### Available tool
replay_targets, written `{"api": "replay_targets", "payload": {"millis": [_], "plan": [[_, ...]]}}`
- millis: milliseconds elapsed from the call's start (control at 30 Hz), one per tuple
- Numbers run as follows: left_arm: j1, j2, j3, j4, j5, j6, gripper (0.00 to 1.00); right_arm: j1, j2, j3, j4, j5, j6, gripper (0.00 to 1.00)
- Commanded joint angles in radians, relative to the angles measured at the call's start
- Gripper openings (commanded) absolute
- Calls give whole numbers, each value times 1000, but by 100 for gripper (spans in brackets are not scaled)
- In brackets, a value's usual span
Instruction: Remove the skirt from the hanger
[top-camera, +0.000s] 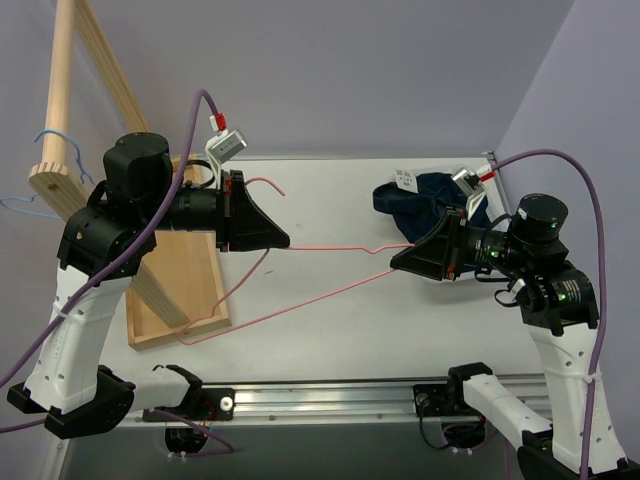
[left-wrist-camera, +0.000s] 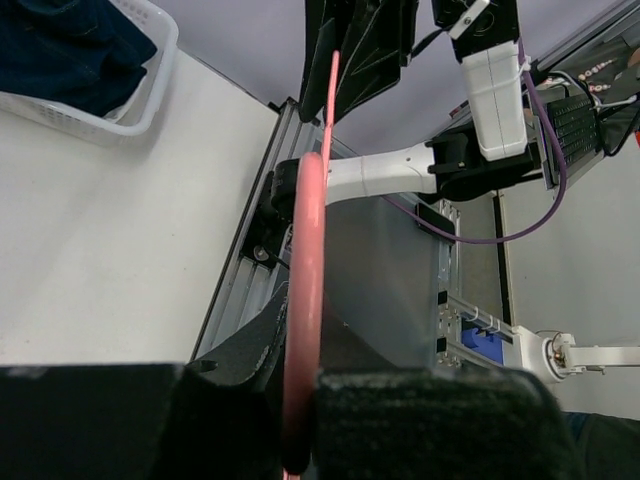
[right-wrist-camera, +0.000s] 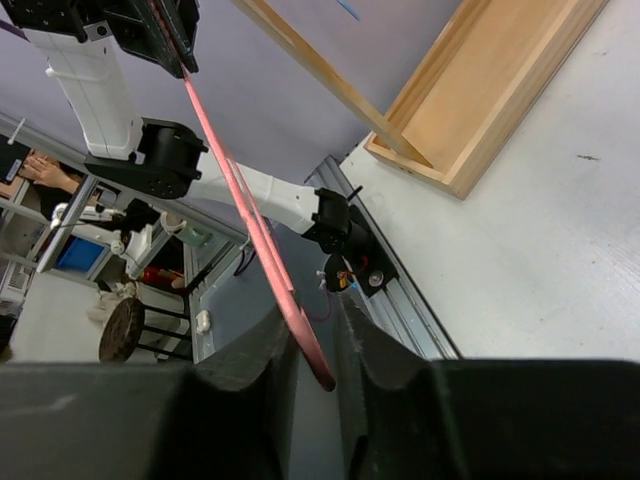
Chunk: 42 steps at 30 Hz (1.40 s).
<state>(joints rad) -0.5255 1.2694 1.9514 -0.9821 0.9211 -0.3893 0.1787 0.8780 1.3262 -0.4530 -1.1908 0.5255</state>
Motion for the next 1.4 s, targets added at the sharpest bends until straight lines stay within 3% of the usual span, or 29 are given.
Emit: {"api": "replay_targets", "payload": {"millis": [0, 33, 67, 167, 267, 300, 367, 467, 500, 667, 900, 1133, 1367], "plan": [[9, -10, 24, 69, 50, -22, 2, 8, 12, 2, 68, -41, 14, 14], [9, -10, 24, 71, 51, -23, 2, 8, 13, 7, 69, -35, 14, 3], [9, -8, 24, 69, 53, -23, 2, 8, 19, 14, 71, -32, 16, 0], [9, -4, 24, 66, 47, -23, 2, 8, 26, 28, 69, -7, 10, 0], [13, -2, 24, 43, -20, -25, 21, 8, 24, 47, 76, 17, 4, 0], [18, -2, 18, 40, -74, -37, 32, 8, 24, 50, 82, 20, 2, 0], [28, -1, -12, 25, -125, -65, 39, 8, 26, 54, 82, 17, 1, 0], [42, 4, -72, 36, -169, -135, 67, 8, 27, 70, 74, 28, -4, 0], [42, 4, -84, 39, -180, -152, 98, 8, 26, 76, 67, 31, -7, 0], [42, -15, -103, 68, -249, -157, 94, 8, 21, 79, 33, 74, -31, 0], [42, 28, 13, -30, -336, -106, 94, 8, 30, 97, -93, 117, -131, 0], [42, 48, 29, -122, -441, -105, 94, 8, 19, 99, -24, 77, -98, 0], [42, 41, 20, -191, -568, -95, 94, 8, 36, 137, -18, 145, -97, 0]]}}
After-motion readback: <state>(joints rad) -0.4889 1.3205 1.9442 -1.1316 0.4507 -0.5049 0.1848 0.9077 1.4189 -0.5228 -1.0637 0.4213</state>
